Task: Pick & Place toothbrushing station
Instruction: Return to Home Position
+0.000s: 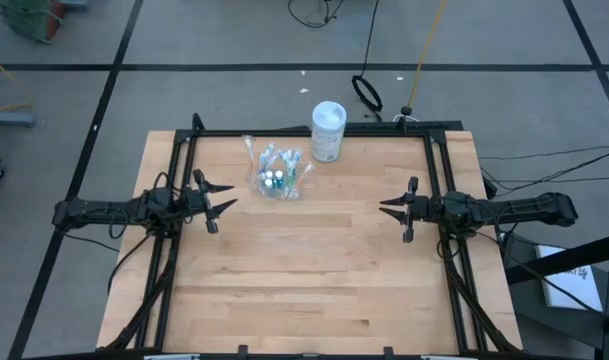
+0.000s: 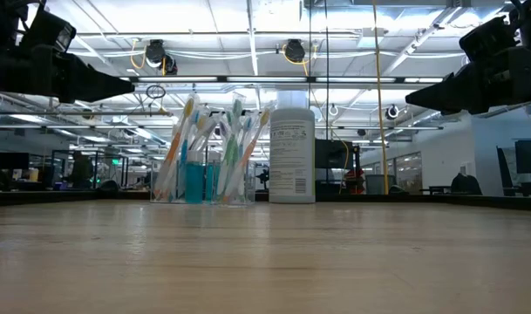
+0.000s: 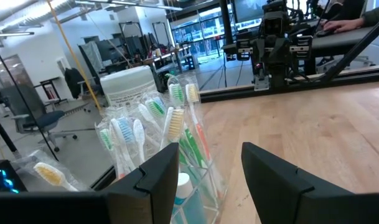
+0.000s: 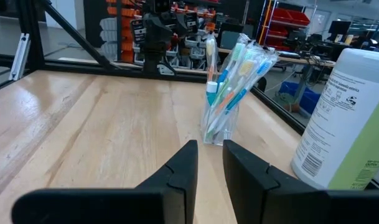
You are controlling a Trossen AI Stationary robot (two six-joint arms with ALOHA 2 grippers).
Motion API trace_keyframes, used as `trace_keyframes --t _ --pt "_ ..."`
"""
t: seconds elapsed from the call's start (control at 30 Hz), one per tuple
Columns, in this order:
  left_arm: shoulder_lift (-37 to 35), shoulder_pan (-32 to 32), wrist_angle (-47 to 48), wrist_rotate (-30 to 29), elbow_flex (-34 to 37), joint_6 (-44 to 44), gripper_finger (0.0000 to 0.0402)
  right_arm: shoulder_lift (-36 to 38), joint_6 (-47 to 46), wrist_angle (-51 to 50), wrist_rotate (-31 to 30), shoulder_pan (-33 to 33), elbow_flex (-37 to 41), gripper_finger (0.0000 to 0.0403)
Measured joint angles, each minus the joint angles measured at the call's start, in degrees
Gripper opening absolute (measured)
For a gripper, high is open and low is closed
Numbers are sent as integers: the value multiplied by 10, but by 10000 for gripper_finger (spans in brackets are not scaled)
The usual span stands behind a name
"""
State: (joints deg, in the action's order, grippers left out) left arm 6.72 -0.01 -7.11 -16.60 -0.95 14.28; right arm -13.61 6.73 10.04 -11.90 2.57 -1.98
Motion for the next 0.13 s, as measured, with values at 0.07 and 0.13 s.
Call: trace_keyframes --t 0.07,0.13 --pt "0 0 0 0 0 2 182 0 0 0 0 0 0 66" --pt "0 0 0 0 0 3 182 0 0 0 0 0 0 66"
